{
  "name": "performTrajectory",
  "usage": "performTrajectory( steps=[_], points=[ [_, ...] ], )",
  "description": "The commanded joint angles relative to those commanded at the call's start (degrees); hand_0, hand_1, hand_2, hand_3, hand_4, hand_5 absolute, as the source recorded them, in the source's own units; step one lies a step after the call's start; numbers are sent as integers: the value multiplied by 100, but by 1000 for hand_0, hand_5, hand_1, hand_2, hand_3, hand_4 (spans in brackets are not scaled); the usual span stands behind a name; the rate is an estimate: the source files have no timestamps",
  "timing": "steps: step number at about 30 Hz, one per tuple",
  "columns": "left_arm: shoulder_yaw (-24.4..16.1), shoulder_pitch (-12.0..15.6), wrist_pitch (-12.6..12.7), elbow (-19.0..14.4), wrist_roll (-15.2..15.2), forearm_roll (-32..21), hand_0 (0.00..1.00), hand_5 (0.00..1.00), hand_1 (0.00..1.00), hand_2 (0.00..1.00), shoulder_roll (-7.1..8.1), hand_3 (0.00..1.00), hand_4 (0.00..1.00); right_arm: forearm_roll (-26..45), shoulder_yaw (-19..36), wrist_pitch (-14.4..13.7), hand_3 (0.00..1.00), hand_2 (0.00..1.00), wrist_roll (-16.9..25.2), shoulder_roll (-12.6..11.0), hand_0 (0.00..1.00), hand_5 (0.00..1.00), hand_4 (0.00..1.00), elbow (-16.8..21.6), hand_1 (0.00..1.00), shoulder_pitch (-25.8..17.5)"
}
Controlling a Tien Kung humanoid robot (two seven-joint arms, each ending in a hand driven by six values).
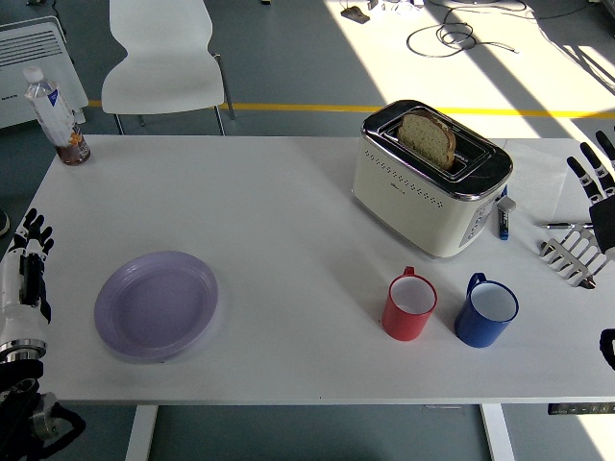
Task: Push plate across desktop,pick up the break from the machine,place the break in the plate
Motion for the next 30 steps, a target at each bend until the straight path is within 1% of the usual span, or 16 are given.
performTrajectory(
  steps=[3, 7, 10, 17, 30],
  points=[
    [26, -4, -22, 47, 5, -11, 945, 998, 976, 998, 10, 995, 539, -1, 8, -1, 814, 817, 0, -1, 793, 643, 603, 1, 773, 10],
    [77, -12, -94, 192, 33, -38, 950, 998, 976, 998, 12, 998, 540, 0, 20, -5, 814, 817, 0, 1, 794, 643, 603, -1, 773, 37],
    [181, -4, -140, 280, 57, -58, 950, 998, 976, 998, 31, 998, 540, -5, 21, -1, 814, 817, 1, 15, 794, 643, 603, 0, 773, 56],
    [412, 52, -248, 346, 125, -102, 946, 998, 972, 998, 63, 998, 542, -1, 19, -4, 814, 817, -2, 10, 794, 641, 603, -2, 773, 76],
    [665, 87, -307, 421, 158, -150, 940, 998, 969, 998, 99, 998, 547, -2, 36, -5, 814, 817, -1, 20, 794, 641, 601, 4, 773, 106]
  ],
)
